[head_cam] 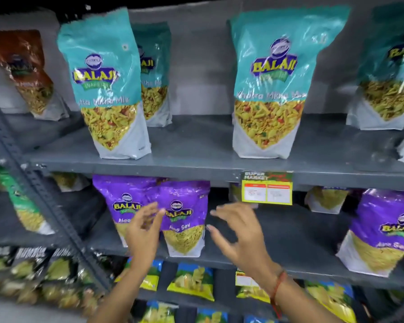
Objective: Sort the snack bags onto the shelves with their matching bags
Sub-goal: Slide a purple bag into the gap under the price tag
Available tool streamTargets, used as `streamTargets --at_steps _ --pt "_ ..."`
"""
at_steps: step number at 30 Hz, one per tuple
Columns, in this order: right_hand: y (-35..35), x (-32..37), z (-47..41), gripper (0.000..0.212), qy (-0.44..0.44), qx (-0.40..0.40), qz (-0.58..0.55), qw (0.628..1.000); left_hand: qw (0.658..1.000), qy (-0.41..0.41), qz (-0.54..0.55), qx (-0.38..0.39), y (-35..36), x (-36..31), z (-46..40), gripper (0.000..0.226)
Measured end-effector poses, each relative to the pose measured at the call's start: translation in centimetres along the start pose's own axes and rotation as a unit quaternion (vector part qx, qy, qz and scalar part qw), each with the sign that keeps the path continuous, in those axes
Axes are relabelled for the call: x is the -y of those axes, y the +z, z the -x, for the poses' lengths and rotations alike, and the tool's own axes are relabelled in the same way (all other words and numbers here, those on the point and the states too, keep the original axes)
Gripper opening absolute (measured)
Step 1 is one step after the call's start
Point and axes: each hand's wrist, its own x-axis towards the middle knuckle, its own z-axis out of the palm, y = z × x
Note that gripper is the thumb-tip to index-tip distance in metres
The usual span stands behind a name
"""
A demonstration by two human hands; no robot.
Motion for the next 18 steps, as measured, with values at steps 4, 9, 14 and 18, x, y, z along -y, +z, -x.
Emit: streamTargets --at_steps 4,9,14,18 --pt "6.6 -5.1 4.8 0.048 0.269 0.155 -0.044 0.95 0.971 -0.164 -0.102 0.144 -1.0 9.2 0.6 0.035" --pt "13.0 -10.8 8.2 0.082 0.447 0.308 -0.108 0.833 0.923 -0.291 -0.072 0.241 0.2 14.7 -0.1 0.078" --pt "15.4 -12.0 9.4 0.065 0.462 0.306 -0.135 0.822 0.936 -0.257 -0.064 0.229 0.7 17.0 -0.2 0.076" --pt "14.5 -12.8 9.8 0.062 0.45 0.287 -0.124 0.836 0.943 -0.244 -0.05 0.22 2.1 16.1 0.3 0.058"
